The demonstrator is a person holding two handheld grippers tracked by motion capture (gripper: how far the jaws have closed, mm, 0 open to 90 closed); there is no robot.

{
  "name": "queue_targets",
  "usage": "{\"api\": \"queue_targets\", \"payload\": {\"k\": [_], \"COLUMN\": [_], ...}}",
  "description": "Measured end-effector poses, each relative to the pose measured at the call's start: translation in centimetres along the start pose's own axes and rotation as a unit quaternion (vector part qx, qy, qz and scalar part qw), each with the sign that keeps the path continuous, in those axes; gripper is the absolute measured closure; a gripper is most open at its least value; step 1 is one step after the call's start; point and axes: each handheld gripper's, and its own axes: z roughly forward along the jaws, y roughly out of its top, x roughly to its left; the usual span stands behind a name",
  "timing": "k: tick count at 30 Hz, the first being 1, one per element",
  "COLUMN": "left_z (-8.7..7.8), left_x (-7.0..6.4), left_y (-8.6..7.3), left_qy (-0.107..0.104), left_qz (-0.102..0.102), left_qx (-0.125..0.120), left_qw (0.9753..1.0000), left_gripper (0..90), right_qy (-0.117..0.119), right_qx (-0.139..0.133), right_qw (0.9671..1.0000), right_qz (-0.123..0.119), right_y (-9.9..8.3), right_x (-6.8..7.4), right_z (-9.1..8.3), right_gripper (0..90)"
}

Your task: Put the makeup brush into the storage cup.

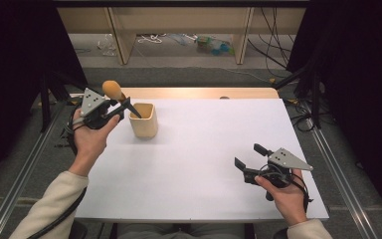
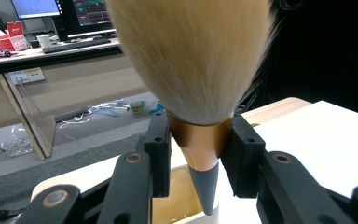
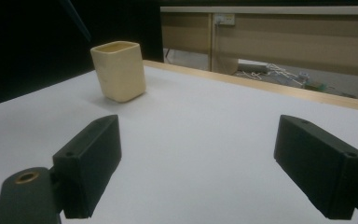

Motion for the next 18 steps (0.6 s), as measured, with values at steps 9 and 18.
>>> {"api": "queue_targets", "payload": {"k": [9, 18], "left_z": [0.36, 0.65], "left_x": [0.02, 0.05], "left_y": [0.08, 0.19], "left_qy": [0.002, 0.002], "left_qz": [0.002, 0.001], "left_qx": [0.001, 0.0], "left_qw": [1.0, 1.0], "left_gripper": [65.6, 65.5], "right_qy": [0.001, 0.001], "right_qx": [0.0, 0.003], "right_qw": [1.0, 1.0], "right_qz": [0.0, 0.001], "right_y": [0.0, 0.0], "right_x": [0.0, -0.02], "right_z": [0.0, -0.03], "right_gripper": [15.8, 15.8]}}
